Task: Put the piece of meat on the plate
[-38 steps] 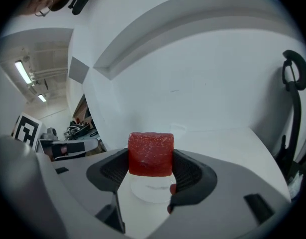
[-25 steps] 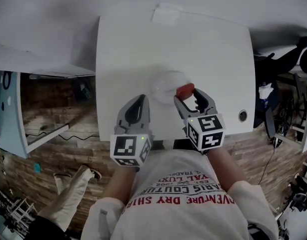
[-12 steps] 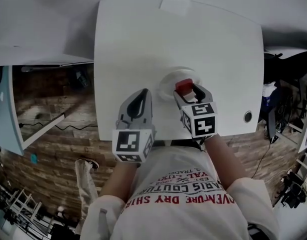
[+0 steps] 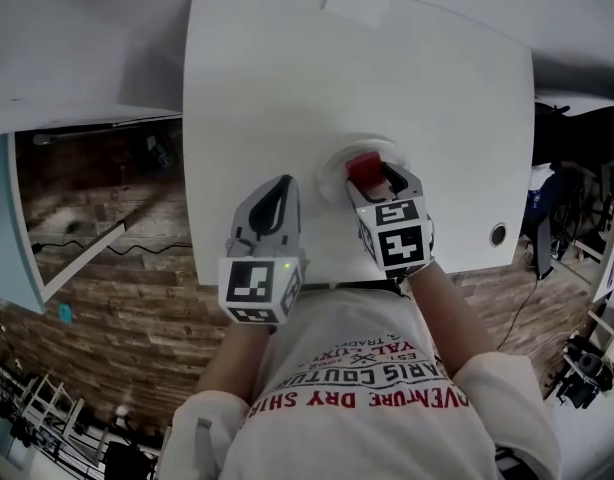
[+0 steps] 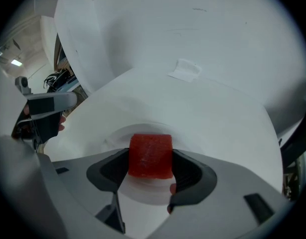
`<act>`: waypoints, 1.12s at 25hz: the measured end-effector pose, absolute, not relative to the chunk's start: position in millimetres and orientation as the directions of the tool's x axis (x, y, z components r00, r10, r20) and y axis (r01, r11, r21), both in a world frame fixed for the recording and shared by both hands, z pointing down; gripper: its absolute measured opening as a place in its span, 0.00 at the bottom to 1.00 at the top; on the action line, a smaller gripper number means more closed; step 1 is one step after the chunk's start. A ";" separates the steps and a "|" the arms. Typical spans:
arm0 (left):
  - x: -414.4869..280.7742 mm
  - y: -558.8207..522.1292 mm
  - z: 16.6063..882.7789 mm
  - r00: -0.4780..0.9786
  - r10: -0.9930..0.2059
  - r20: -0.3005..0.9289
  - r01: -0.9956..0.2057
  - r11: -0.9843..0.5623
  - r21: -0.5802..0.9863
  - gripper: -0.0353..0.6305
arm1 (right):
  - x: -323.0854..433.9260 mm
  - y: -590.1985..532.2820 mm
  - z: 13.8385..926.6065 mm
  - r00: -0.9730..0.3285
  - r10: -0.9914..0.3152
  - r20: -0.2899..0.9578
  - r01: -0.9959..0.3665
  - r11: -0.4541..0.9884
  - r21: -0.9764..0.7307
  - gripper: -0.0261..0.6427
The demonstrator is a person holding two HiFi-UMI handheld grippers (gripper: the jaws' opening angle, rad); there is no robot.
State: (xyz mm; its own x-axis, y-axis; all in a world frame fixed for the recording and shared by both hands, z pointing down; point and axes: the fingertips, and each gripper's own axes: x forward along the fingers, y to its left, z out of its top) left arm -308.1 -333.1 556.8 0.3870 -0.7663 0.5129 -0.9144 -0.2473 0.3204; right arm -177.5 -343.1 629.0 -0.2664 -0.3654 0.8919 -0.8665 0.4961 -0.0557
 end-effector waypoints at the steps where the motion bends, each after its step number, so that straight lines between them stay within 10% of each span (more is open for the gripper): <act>1: -308.5 -333.4 557.2 0.389 -0.765 0.514 -0.914 -0.249 0.321 0.06 | -179.2 -343.2 629.3 -0.264 -0.364 0.893 -0.864 0.501 -0.051 0.45; 24: -298.3 -336.8 524.6 0.399 -0.787 0.470 -0.912 -0.286 0.294 0.06 | -179.0 -358.7 570.3 -0.356 -0.544 0.760 -0.892 0.439 -0.104 0.51; 28: -290.3 -335.0 501.0 0.411 -0.805 0.428 -0.907 -0.317 0.277 0.06 | -163.3 -368.5 520.4 -0.339 -0.688 0.642 -0.927 0.360 -0.104 0.15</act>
State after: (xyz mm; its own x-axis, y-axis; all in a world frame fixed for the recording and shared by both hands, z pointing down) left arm -290.3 -335.0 501.0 0.4113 -0.8048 0.4279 -0.9073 -0.3166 0.2766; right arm -163.3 -368.5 520.4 -0.3392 -0.6876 0.6420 -0.9271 0.3599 -0.1044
